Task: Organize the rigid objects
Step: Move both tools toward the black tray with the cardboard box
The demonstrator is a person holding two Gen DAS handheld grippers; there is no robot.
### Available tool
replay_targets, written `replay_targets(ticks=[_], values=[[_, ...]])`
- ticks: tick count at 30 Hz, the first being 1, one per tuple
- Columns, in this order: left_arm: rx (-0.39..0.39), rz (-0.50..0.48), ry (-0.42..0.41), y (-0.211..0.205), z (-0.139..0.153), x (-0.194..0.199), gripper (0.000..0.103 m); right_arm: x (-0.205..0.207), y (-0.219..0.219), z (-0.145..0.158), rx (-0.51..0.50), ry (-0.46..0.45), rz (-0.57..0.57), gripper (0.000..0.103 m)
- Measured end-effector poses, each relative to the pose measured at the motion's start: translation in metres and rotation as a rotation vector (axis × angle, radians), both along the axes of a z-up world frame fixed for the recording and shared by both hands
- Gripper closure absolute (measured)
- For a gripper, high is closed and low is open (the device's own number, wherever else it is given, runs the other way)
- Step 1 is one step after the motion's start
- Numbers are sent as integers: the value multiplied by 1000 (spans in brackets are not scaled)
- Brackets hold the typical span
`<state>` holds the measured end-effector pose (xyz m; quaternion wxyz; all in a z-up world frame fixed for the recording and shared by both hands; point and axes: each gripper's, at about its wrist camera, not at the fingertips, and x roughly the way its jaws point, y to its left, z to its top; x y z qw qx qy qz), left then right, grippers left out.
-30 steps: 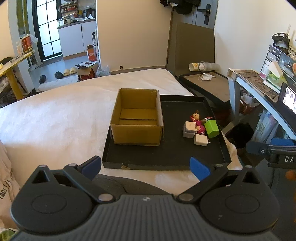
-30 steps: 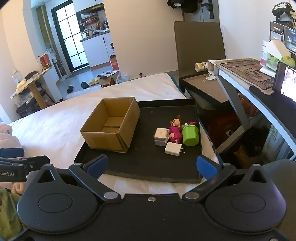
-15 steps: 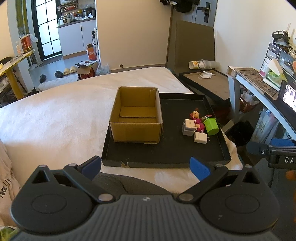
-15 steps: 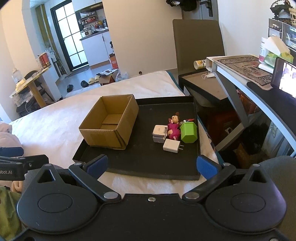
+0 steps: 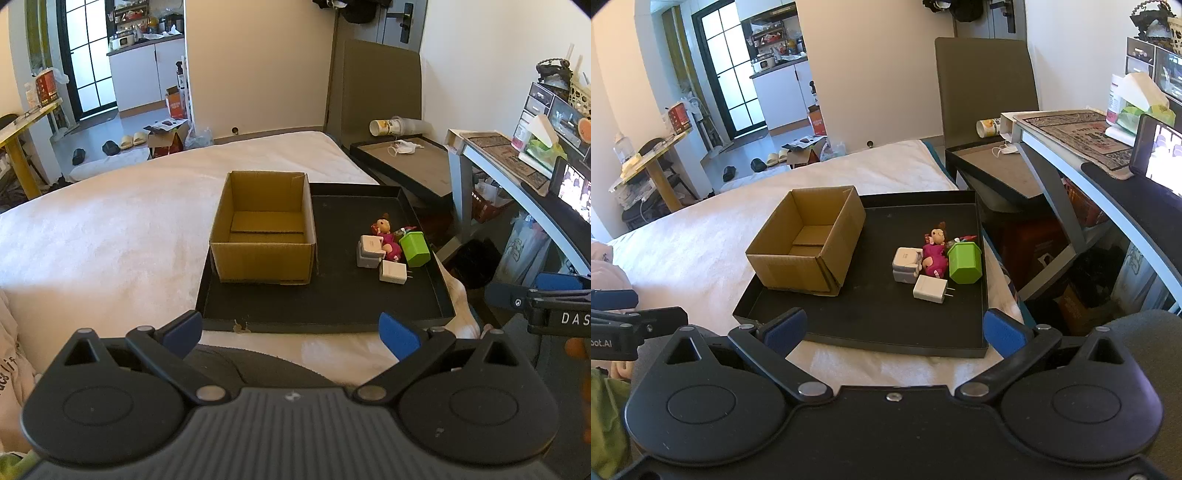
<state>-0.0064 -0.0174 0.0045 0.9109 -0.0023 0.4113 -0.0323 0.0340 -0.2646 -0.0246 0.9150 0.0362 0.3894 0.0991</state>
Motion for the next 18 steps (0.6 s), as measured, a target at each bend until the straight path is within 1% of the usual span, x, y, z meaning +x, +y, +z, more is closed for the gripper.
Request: replay_targets(ticks=[18], values=[[4,19,9,5,-6,5,2,-1,2,-2,1,12,13,0]])
